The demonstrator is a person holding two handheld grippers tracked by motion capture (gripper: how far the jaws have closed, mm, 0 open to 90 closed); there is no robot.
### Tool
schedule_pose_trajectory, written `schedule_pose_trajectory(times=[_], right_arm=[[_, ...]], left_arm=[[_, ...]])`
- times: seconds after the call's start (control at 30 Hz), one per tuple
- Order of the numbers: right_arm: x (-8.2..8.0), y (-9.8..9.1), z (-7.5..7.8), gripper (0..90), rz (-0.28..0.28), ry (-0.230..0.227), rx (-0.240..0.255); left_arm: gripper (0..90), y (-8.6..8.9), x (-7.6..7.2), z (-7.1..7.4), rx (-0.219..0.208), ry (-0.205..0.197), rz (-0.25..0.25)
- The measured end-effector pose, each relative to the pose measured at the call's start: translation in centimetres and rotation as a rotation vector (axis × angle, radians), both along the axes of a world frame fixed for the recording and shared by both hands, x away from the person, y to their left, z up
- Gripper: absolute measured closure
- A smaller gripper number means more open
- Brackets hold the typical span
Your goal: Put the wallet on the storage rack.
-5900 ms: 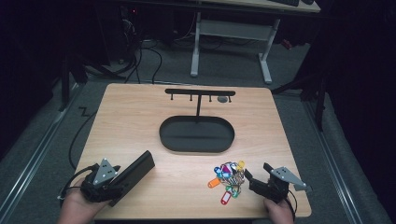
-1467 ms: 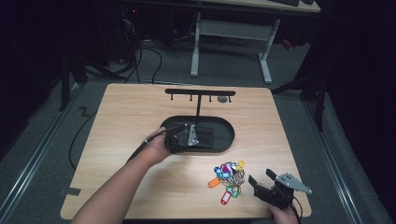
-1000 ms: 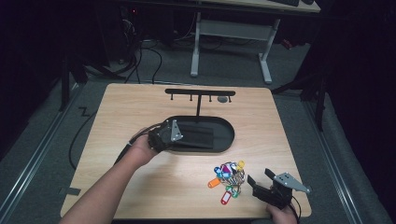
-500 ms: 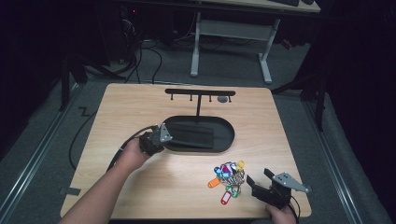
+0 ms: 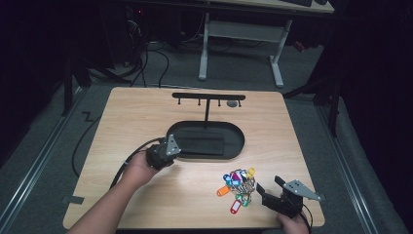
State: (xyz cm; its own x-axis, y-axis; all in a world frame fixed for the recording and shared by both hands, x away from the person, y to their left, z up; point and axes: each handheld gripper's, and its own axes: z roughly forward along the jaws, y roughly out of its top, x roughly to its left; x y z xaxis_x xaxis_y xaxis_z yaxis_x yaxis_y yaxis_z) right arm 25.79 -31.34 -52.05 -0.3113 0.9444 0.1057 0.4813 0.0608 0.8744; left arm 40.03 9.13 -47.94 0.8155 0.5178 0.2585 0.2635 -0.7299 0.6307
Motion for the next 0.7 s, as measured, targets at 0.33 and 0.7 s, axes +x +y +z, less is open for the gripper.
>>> schedule_pose_trajectory(times=[0.33,0.7], right_arm=[[0.0,0.2,0.0,20.5,0.009,0.004,-0.006],[0.0,0.3,0.0,20.7,0.005,0.014,-0.022]], left_arm=[[72.1,5.7,-5.4,-1.5,-0.174,0.053,0.099],[59.5,13.2,-10.8,-3.4,-0.346,0.076,0.281]])
